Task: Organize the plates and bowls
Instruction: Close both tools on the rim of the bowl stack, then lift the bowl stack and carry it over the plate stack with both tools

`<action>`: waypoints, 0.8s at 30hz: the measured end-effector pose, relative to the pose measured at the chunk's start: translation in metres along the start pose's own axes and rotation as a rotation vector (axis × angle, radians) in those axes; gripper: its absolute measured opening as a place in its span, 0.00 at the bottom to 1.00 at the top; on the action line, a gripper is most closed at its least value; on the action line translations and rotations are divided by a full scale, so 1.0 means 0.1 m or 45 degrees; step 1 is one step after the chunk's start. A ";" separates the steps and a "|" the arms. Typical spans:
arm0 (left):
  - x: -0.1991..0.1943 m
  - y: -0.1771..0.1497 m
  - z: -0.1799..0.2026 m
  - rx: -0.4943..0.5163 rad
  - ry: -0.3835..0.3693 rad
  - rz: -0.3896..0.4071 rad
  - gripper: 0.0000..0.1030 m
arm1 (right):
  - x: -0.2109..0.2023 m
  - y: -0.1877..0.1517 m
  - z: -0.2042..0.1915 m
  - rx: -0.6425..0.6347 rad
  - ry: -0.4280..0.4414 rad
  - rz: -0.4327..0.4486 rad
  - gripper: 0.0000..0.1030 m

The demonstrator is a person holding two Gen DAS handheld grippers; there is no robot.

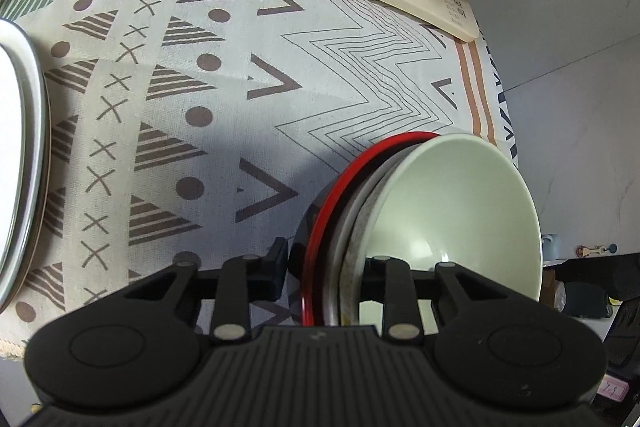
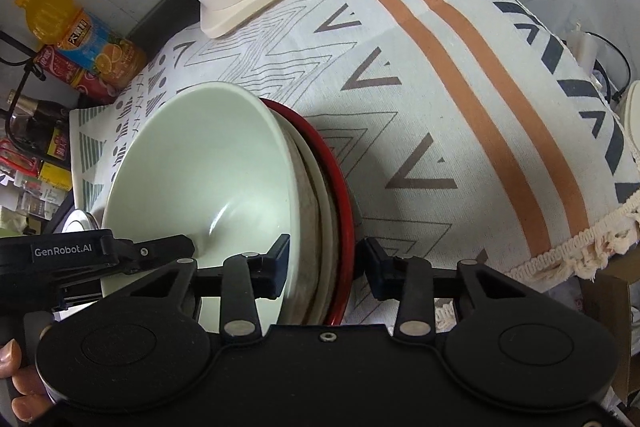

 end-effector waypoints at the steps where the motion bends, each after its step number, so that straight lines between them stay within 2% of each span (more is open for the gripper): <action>1: 0.00 0.00 0.00 0.004 -0.001 0.002 0.28 | 0.00 0.00 0.01 0.000 0.005 0.001 0.36; 13: -0.02 0.01 -0.03 -0.041 -0.005 0.004 0.27 | -0.01 0.04 -0.01 -0.052 0.029 0.016 0.33; 24: -0.25 -0.05 0.00 -0.120 -0.013 0.116 0.27 | -0.15 0.30 -0.16 -0.193 0.106 0.066 0.33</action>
Point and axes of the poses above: each gripper's, at about its wrist camera, not at the fingertips, and x roughly the way its jaws point, z to its right, y to its top, the point moved 3 cm from there along x, roughly the way its jaws point, and after that the axes turned 10 degrees about -x, right-handed, at the moved point
